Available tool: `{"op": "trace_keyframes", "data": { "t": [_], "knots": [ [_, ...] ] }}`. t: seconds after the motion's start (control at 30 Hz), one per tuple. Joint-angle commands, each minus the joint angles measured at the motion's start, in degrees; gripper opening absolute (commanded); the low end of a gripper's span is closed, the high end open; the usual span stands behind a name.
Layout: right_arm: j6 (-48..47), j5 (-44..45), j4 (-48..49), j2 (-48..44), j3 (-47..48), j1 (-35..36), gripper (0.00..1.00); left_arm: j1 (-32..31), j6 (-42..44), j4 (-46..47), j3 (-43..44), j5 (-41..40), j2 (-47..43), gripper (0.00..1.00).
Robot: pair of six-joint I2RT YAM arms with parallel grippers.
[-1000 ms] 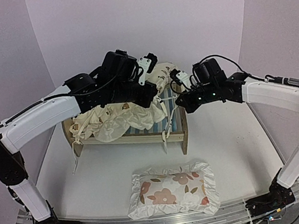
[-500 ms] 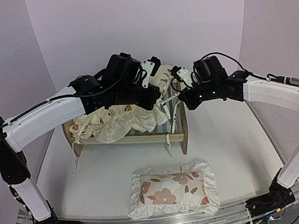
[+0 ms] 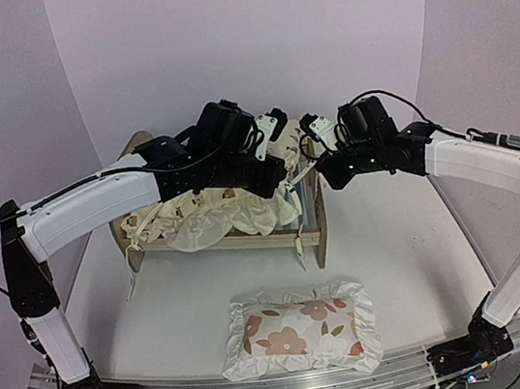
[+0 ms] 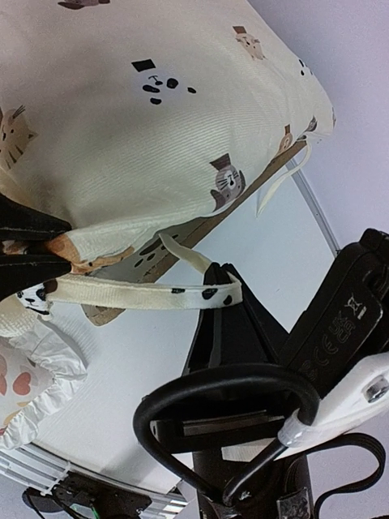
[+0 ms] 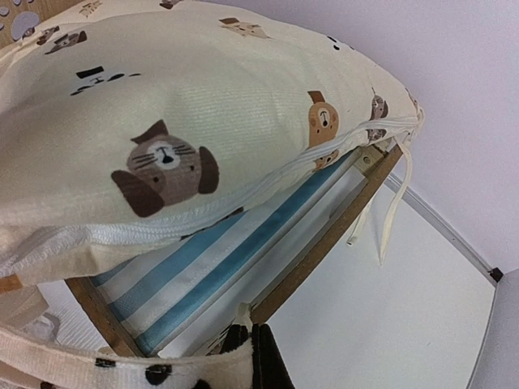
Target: Set up the pet bed
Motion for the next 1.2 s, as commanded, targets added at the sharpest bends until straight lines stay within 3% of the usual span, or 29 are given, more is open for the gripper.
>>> {"op": "trace_keyframes", "data": {
  "t": [0.0,0.43,0.6,0.7,0.9,1.07,1.17],
  "knots": [
    [0.17,-0.05,-0.49,-2.29,0.54,0.18,0.00,-0.04,-0.88,3.76,0.90,1.30,-0.09,0.00],
    [14.09,-12.19,-4.15,1.21,-3.72,0.40,0.00,-0.05,-2.26,3.82,-0.46,2.87,0.49,0.00],
    [19.48,-7.69,-8.52,3.75,-2.94,1.74,0.01,-0.10,-3.25,3.78,-0.23,3.26,1.51,0.00],
    [20.89,-3.82,-10.67,5.91,-2.35,3.33,0.07,-0.13,-3.90,4.32,-0.19,2.76,2.76,0.01],
    [22.44,3.16,-14.57,8.73,-0.19,5.15,0.35,-0.12,-4.84,3.96,1.73,1.53,5.91,0.03],
    [23.42,3.25,-15.24,5.19,0.54,5.18,0.48,-0.18,-5.24,2.96,2.02,-1.23,6.67,0.15],
    [23.74,1.60,-15.48,2.11,0.24,5.21,0.54,-0.81,-4.40,1.97,2.17,-1.57,6.36,0.42]
  ]
}}
